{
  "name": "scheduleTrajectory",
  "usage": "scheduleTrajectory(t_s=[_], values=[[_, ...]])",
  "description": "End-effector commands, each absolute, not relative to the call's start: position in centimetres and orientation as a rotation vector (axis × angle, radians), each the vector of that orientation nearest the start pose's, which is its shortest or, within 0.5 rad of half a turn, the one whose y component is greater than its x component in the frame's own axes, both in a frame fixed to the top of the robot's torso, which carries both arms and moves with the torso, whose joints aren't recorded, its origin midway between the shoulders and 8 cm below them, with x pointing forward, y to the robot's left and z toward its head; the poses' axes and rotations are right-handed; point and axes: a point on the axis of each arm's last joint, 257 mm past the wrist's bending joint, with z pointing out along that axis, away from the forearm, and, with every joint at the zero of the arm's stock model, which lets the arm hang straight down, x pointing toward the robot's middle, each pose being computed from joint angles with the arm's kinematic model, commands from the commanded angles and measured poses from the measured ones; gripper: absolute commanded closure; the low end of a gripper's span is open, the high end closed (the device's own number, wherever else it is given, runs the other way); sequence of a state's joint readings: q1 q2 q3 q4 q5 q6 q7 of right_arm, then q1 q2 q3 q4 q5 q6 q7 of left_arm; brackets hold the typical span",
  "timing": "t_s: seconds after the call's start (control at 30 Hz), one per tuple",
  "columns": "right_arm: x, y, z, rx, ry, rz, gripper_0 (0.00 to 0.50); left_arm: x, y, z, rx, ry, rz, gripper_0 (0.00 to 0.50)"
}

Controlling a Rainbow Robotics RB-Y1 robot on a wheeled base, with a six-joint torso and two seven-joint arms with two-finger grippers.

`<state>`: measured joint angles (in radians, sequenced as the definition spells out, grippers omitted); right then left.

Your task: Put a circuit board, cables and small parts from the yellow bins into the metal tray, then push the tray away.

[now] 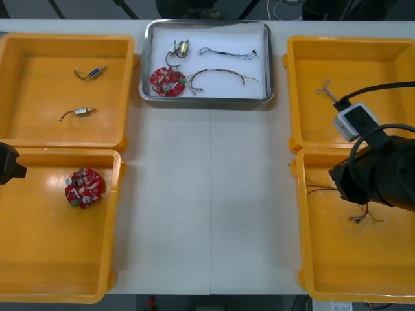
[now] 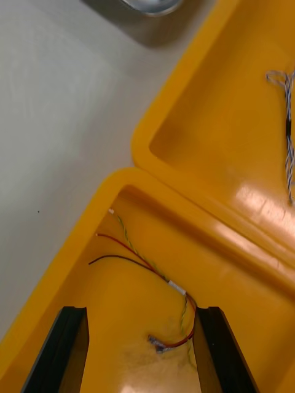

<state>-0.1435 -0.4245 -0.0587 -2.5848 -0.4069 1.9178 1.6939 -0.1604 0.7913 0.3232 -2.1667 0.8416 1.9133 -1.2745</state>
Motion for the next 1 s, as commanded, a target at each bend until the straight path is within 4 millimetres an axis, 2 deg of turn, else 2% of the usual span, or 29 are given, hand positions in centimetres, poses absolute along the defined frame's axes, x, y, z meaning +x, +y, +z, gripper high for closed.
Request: scheduleTrajectory(t_s=[0.03, 0.37, 0.53, 0.77, 1.0], values=[[35.5, -28.5, -15.1, -0.398, 2.398, -0.187, 0.010, 36.9, 39.6, -15.3, 0.002, 2.669, 0.091, 0.000], [32.8, -32.5, -16.8, -0.084, 2.517, -0.075, 0.011, 36.9, 39.6, -15.3, 0.002, 2.669, 0.091, 0.000], [32.5, -33.8, -17.8, 0.036, 2.571, -0.003, 0.009, 36.9, 39.6, -15.3, 0.002, 2.669, 0.091, 0.000], [32.3, -37.0, -18.3, 0.075, 2.626, -0.064, 0.010, 36.9, 39.6, -15.3, 0.002, 2.669, 0.091, 0.000], [32.8, -37.4, -18.1, 0.096, 2.650, 0.001, 0.011, 36.9, 39.6, -15.3, 0.002, 2.669, 0.091, 0.000]])
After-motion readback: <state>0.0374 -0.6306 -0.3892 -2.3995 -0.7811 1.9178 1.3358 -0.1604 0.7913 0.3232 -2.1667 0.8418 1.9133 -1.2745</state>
